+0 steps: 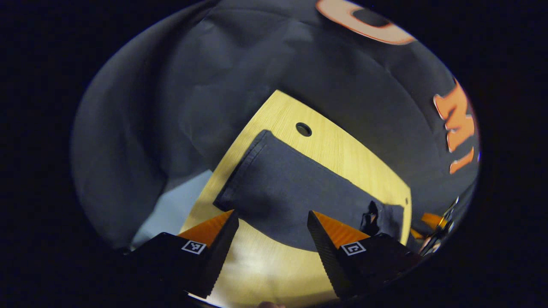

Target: Grasp the waist and the cuffs of the jeans and fold them to make the two legs overlap; first hold the waist and fold one-third of the jeans toward the cuffs, then hold the cuffs and fold the remaining one-third in the same direction to finish folding.

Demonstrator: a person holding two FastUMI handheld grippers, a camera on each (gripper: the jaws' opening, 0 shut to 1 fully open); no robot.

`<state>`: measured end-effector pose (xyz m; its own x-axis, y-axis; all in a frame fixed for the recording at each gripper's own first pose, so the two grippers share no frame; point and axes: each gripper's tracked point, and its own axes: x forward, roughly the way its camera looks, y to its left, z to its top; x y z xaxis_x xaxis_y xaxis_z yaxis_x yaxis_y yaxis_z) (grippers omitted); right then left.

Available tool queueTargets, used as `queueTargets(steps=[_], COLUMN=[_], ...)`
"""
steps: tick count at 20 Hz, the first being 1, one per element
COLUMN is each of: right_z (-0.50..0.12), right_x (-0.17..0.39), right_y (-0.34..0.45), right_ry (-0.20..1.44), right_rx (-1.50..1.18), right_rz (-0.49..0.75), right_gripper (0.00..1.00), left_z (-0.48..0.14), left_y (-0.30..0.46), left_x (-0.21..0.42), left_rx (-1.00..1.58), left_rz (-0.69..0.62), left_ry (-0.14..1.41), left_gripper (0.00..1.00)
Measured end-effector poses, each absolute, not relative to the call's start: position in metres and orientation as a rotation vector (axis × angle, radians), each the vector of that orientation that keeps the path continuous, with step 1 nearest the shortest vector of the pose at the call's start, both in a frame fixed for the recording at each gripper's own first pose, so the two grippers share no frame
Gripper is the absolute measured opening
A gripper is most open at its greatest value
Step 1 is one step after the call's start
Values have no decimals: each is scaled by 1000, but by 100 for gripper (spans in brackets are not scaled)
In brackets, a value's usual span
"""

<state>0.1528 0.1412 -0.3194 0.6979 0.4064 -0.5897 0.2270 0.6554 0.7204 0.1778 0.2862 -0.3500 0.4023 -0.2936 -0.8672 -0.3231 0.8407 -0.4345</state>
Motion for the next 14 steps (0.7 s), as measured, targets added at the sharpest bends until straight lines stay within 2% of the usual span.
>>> queueTargets(steps=[7,13,14], right_z=[-284,-266,-264], right_x=[127,108,107], right_y=[108,94,94], right_ry=[719,669,665], right_rx=[824,827,827], right_rz=[49,10,11], right_gripper=[96,97,97], left_z=[-371,-388,-389], left_y=[296,287,289], left_x=[163,171,181], left_rx=[-744,-803,-816], left_rz=[106,100,104], left_ry=[1386,1395,1355], left_gripper=[99,98,99])
